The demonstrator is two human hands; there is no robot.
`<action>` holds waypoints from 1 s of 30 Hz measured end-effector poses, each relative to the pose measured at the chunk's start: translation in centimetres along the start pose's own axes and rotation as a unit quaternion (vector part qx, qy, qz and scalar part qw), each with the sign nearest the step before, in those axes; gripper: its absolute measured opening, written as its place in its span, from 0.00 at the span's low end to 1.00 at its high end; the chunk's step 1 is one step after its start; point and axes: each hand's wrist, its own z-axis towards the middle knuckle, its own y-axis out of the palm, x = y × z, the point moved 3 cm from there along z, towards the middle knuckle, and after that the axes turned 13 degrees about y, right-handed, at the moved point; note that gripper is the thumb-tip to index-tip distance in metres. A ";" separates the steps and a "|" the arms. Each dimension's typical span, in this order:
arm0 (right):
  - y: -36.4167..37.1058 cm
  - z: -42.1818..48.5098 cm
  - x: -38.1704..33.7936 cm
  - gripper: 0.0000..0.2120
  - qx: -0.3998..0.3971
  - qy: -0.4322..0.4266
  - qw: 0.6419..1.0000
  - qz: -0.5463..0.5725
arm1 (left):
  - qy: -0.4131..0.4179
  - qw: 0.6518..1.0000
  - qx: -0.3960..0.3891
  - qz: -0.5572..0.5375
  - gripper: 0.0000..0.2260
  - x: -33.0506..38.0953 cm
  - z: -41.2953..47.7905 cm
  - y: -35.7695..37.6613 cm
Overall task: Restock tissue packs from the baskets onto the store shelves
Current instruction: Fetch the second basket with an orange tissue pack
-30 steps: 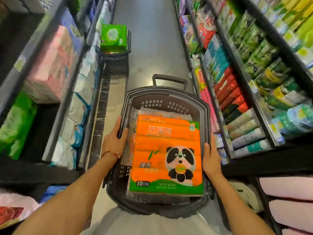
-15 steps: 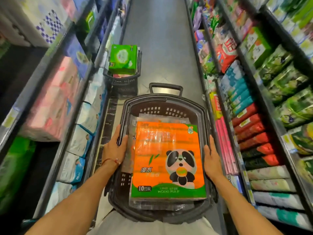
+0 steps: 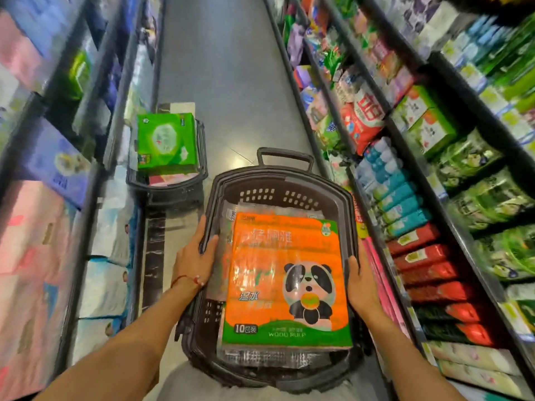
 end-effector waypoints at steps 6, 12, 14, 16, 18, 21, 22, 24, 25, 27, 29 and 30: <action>1.4 6.7 -6.2 0.26 0.005 -0.005 1.000 0.003 | 0.007 1.000 0.002 0.008 0.28 1.4 9.1 -1.0; 3.0 16.0 -11.5 0.26 -0.004 -0.015 1.000 0.007 | -0.010 1.000 0.027 0.003 0.27 3.5 18.4 -0.2; 3.6 20.6 -14.1 0.26 -0.018 -0.026 0.999 -0.006 | -0.019 0.999 0.047 0.007 0.26 4.4 22.2 -0.1; 3.8 24.8 -16.9 0.26 -0.049 -0.020 0.999 -0.012 | -0.029 0.998 0.057 0.018 0.26 5.5 25.8 -0.1; 4.3 28.7 -19.4 0.26 -0.076 -0.024 0.997 -0.016 | -0.038 0.997 0.064 0.026 0.26 6.4 28.9 -0.2; 5.2 33.5 -23.1 0.26 -0.101 -0.037 0.994 -0.021 | -0.064 0.995 0.073 0.022 0.27 6.8 32.7 -0.1; 5.5 34.8 -24.4 0.26 -0.108 -0.040 0.993 -0.026 | -0.070 0.994 0.077 0.018 0.27 6.7 33.8 -0.1; 6.0 37.0 -26.6 0.27 -0.118 -0.042 0.992 -0.033 | -0.079 0.994 0.072 0.019 0.26 6.7 36.0 -0.3; 6.3 38.0 -27.7 0.27 -0.120 -0.042 0.991 -0.039 | -0.083 0.994 0.069 0.016 0.27 6.7 37.2 -0.5; 7.2 39.8 -29.6 0.27 -0.120 -0.042 0.990 -0.053 | -0.090 0.994 0.065 0.004 0.27 6.7 39.8 -0.7; 8.3 41.9 -31.7 0.26 -0.121 -0.040 0.990 -0.058 | -0.093 0.994 0.063 -0.007 0.28 6.4 42.6 -0.8; 8.9 43.0 -32.8 0.26 -0.119 -0.042 0.990 -0.059 | -0.088 0.994 0.066 -0.012 0.28 6.1 44.2 -0.8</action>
